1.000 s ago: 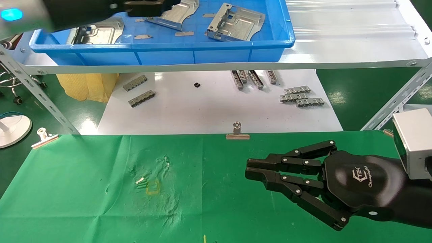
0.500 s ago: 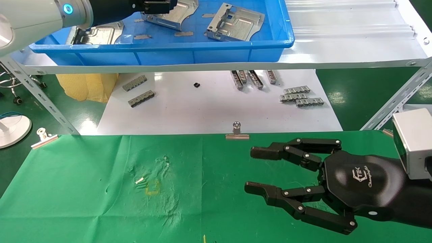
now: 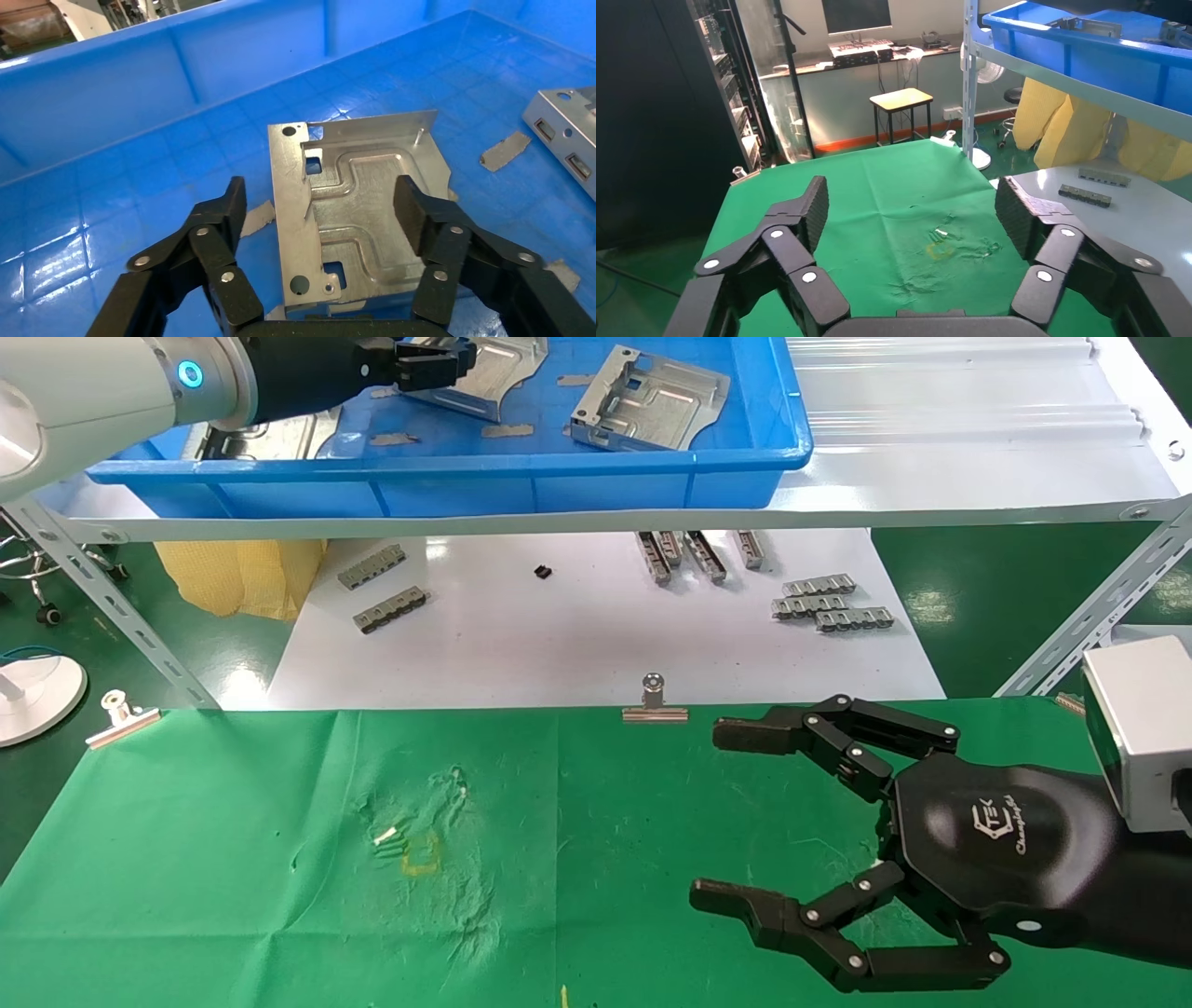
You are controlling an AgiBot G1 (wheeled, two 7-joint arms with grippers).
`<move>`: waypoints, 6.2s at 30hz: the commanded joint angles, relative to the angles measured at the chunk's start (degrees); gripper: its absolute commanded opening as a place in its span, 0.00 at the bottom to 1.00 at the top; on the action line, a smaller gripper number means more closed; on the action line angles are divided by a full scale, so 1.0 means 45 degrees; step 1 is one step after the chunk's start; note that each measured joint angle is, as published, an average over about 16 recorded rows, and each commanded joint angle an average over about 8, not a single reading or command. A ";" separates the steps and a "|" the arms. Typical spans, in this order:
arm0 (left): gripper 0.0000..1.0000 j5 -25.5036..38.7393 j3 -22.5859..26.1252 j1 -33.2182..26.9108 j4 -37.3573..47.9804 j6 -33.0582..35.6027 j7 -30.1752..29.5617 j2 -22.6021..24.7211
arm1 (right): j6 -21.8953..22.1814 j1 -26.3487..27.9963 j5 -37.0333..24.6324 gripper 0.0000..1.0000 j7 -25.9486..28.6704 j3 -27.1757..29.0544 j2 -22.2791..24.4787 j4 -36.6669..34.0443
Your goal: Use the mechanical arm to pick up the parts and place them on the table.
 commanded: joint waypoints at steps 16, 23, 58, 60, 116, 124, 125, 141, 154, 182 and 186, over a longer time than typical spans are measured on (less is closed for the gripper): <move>0.00 0.0226 0.0163 0.0105 -0.0142 -0.0290 -0.0366 -0.0002 | 0.0000 0.0000 0.0000 1.00 0.0000 0.0000 0.0000 0.0000; 0.00 0.0095 0.0078 0.0055 -0.0362 -0.0323 -0.0316 -0.0020 | 0.0000 0.0000 0.0000 1.00 0.0000 0.0000 0.0000 0.0000; 0.00 -0.2254 0.1418 0.2666 -0.5856 1.1194 0.4793 -0.4609 | 0.0000 0.0000 0.0001 1.00 0.0000 -0.0001 0.0000 0.0000; 0.00 -0.2098 0.2031 0.3019 -0.6276 1.1089 0.5240 -0.4890 | 0.0000 0.0000 0.0001 1.00 0.0000 -0.0001 0.0000 0.0000; 1.00 -0.2530 0.2209 0.4522 -0.0295 1.1084 0.7884 -0.4147 | 0.0003 -0.0002 0.0004 1.00 -0.0002 0.0000 0.0001 -0.0003; 1.00 -0.3218 0.1511 0.5535 -0.2381 1.0920 0.6649 -0.4804 | 0.0003 -0.0002 0.0004 1.00 -0.0002 0.0000 0.0001 -0.0003; 1.00 -0.3308 0.1420 0.5667 -0.2652 1.0898 0.6488 -0.4889 | 0.0003 -0.0002 0.0004 1.00 -0.0002 0.0000 0.0001 -0.0003; 1.00 -0.4775 -0.0067 0.7826 -0.7095 1.0548 0.3856 -0.6288 | 0.0003 -0.0002 0.0004 1.00 -0.0002 0.0000 0.0001 -0.0003; 1.00 -0.5967 -0.1276 0.9581 -1.0707 1.0263 0.1716 -0.7425 | 0.0003 -0.0002 0.0004 1.00 -0.0002 0.0000 0.0001 -0.0003; 1.00 -0.8044 -0.3358 1.2603 -1.6902 0.9784 -0.1813 -0.9378 | 0.0006 -0.0005 0.0008 1.00 -0.0003 0.0001 0.0003 -0.0005; 1.00 -0.8004 -0.3315 1.2537 -1.6758 0.9782 -0.1762 -0.9339 | 0.0006 -0.0005 0.0008 1.00 -0.0003 0.0000 0.0003 -0.0005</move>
